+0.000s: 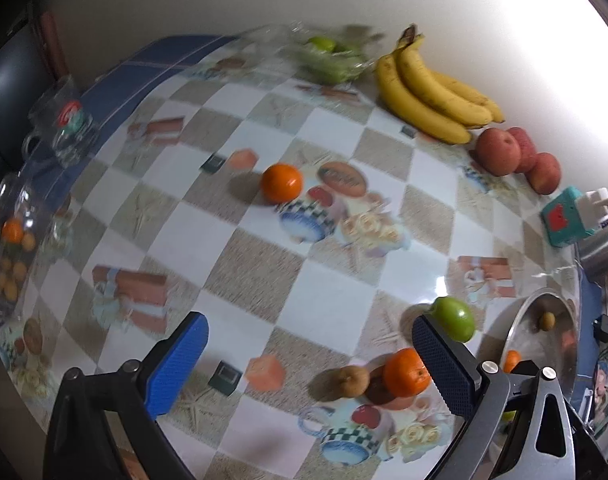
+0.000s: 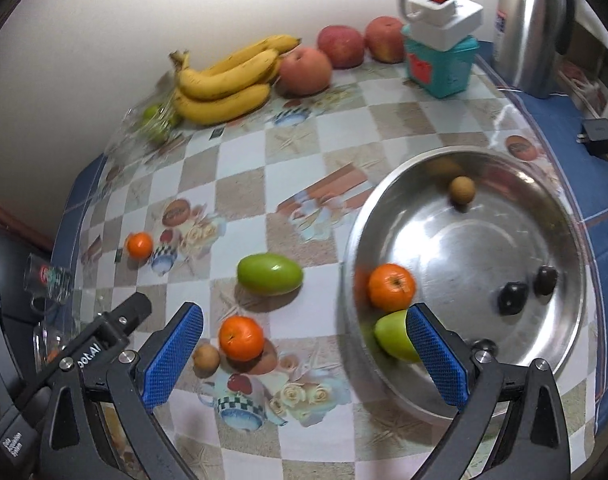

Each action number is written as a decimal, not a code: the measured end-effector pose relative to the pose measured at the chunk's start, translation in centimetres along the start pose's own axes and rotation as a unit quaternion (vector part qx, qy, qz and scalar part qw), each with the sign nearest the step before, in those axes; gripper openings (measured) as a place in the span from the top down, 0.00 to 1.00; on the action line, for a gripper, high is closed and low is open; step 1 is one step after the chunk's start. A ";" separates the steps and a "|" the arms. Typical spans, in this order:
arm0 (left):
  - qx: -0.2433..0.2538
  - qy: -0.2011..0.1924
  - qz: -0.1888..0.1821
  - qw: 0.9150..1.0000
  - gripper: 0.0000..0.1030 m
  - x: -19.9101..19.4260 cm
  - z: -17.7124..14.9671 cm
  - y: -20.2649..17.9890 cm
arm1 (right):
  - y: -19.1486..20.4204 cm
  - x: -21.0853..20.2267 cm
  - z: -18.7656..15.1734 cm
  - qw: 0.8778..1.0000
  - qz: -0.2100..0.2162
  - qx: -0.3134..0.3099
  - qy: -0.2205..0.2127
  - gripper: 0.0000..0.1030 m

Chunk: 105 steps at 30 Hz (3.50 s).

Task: Organize fruits
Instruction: 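Lower the left tool onto the small brown fruit while the right tool approaches the mandarin orange, then close the right tool on the mandarin orange while the left tool holds the brown fruit, then lift and carry the brown fruit and orange over the steel bowl with both tools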

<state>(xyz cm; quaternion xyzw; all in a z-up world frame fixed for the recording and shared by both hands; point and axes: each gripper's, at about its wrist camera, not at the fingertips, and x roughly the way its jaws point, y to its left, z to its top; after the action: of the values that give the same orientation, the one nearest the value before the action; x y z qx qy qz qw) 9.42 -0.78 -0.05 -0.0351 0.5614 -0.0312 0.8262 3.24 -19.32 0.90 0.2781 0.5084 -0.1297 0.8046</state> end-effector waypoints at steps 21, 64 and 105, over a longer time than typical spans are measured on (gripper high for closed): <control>-0.006 0.065 0.017 0.998 0.02 3.3 -2.1 1.3 | 2.5 4.0 -0.1 0.999 0.031 -0.016 0.035 0.02; -0.038 0.077 -0.036 0.996 0.73 4.0 -1.5 2.0 | 2.3 7.5 -0.7 0.996 0.048 -0.003 0.075 0.25; -0.111 0.068 -0.020 0.991 0.73 4.3 -0.7 4.8 | 5.9 8.7 -2.5 0.992 0.009 -0.086 0.097 0.60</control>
<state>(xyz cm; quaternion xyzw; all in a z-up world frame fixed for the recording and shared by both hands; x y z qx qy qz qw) 10.45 3.62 -4.76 -0.1352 0.6157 0.0126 0.7762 8.17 -12.42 -5.76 0.2238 0.5903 -0.0505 0.7739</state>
